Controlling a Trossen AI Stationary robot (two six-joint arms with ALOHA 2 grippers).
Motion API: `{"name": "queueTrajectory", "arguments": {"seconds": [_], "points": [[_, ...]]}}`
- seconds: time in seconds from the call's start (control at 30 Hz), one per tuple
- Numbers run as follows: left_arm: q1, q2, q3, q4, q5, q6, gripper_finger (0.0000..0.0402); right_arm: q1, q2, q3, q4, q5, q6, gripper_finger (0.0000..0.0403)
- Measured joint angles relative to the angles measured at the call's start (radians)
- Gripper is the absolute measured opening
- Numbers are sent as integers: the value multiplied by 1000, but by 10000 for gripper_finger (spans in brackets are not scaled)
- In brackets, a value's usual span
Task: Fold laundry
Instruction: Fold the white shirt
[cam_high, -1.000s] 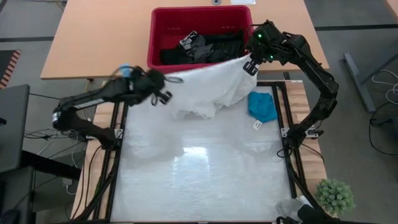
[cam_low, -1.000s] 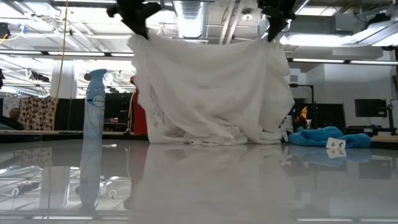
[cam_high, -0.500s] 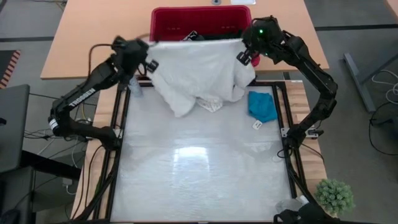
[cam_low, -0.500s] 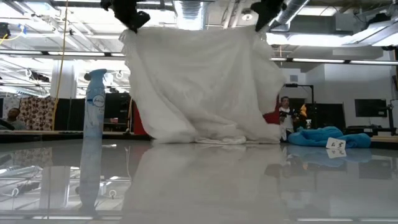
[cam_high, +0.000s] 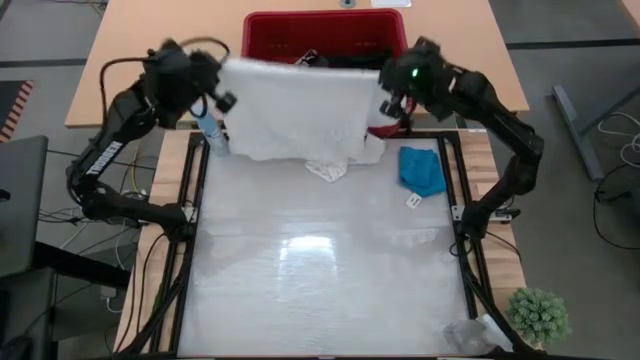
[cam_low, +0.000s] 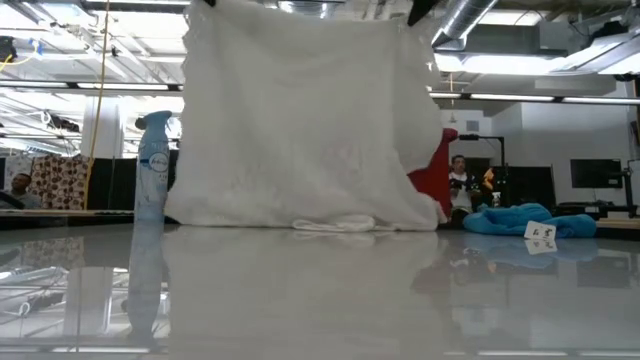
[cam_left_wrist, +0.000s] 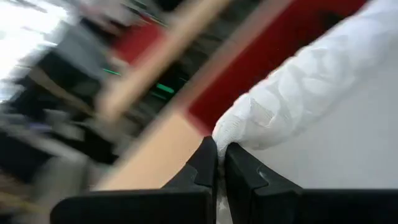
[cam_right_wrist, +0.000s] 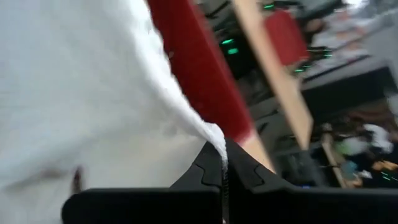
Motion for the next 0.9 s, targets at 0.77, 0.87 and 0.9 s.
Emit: {"name": "queueTrajectory", "arguments": {"seconds": [0.77, 0.87, 0.9], "points": [[-652, 13, -327, -609, 774, -926, 0, 644, -10, -82, -474, -718, 890, 21], [-698, 15, -459, -541, 896, -956, 0, 692, -13, -144, -442, -734, 1016, 21], [-713, 14, -504, -512, 938, -958, 0, 711, -12, -165, -427, -749, 1052, 21]]}}
